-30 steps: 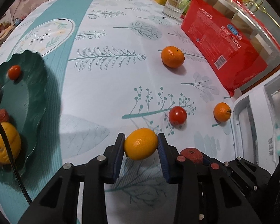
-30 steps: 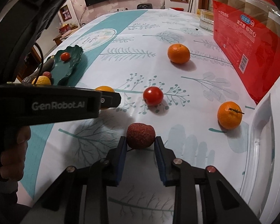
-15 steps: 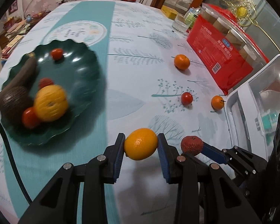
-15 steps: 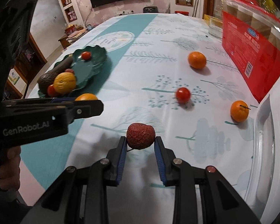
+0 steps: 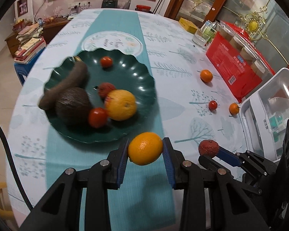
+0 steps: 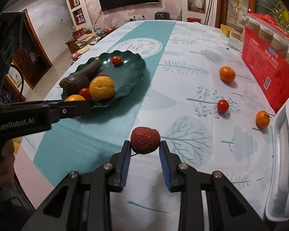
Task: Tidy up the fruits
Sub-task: 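Carry the citrus onto the plate and open the left tool while the right tool releases the lychee there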
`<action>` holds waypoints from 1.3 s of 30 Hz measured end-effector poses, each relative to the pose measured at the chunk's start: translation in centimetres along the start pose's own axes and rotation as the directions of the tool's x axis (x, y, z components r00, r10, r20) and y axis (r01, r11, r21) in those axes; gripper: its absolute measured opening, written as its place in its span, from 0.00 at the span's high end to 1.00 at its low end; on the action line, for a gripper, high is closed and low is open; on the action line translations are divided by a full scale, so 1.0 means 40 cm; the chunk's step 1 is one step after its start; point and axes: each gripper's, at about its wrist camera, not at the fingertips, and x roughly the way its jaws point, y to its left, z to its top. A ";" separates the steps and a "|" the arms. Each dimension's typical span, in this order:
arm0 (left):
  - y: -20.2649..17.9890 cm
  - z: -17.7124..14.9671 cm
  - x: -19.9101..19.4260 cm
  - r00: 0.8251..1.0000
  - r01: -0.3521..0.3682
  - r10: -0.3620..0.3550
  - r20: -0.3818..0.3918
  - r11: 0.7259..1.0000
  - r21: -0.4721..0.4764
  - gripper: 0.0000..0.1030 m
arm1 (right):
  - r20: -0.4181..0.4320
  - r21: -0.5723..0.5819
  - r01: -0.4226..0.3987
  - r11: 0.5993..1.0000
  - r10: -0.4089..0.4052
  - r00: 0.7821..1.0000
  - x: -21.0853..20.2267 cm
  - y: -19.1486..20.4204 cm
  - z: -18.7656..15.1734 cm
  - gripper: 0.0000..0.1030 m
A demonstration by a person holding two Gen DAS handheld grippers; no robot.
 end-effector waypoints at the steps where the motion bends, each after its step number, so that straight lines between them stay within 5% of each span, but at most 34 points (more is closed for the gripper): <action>1: 0.010 0.004 -0.006 1.000 -0.001 0.001 0.001 1.000 0.003 0.68 | 0.003 0.007 0.003 1.000 -0.003 1.000 0.002 0.012 0.005 0.71; 28: 0.238 0.246 -0.028 0.996 0.016 -0.028 0.083 0.990 0.139 0.68 | 0.124 0.067 0.069 0.995 -0.077 0.989 0.084 0.193 0.255 0.71; 39: 0.284 0.276 0.058 0.995 0.098 -0.097 -0.011 0.990 0.106 0.68 | 0.091 0.116 0.082 0.990 -0.093 0.991 0.151 0.215 0.295 0.71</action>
